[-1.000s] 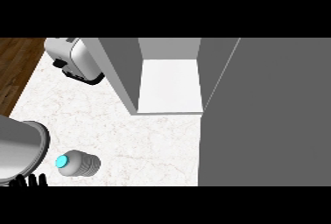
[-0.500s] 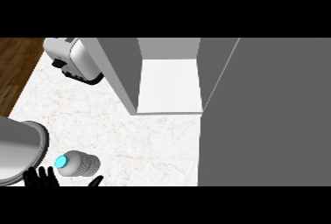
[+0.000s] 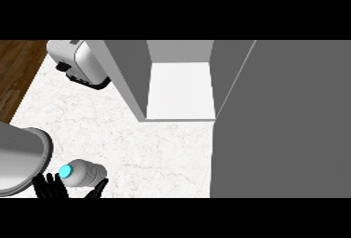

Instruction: Pick up the bottled water, place it into the cabinet and close the cabinet

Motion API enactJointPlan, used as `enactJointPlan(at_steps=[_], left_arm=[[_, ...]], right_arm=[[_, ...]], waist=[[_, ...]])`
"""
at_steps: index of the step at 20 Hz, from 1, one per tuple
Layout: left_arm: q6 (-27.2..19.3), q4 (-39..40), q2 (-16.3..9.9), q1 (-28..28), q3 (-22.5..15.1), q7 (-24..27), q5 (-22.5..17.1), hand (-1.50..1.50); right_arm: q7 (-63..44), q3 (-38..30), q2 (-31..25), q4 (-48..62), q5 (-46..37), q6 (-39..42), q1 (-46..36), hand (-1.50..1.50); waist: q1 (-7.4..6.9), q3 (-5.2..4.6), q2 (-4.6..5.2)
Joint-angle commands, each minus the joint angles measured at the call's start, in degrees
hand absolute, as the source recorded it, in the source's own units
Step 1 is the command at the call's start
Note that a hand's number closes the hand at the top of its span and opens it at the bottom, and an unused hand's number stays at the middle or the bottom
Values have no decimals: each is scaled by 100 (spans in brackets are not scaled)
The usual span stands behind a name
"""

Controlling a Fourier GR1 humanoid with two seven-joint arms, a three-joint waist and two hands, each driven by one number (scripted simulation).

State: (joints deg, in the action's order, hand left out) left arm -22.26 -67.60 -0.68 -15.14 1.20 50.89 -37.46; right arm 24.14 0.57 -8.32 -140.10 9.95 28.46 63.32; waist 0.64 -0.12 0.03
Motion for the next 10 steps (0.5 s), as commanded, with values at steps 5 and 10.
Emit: enactJointPlan(at_steps=[5, 10], left_arm=[[862, 1172, 57, 656, 347, 609, -420, -150], [1543, 1356, 20, 927, 343, 566, -561, -150]], right_arm=[[-292, -507, -105, -873, 738, 35, 199, -150], [154, -684, -101, -826, 650, 350, 575, -150]], waist=[[-3, -1, 4], [62, -1, -14]])
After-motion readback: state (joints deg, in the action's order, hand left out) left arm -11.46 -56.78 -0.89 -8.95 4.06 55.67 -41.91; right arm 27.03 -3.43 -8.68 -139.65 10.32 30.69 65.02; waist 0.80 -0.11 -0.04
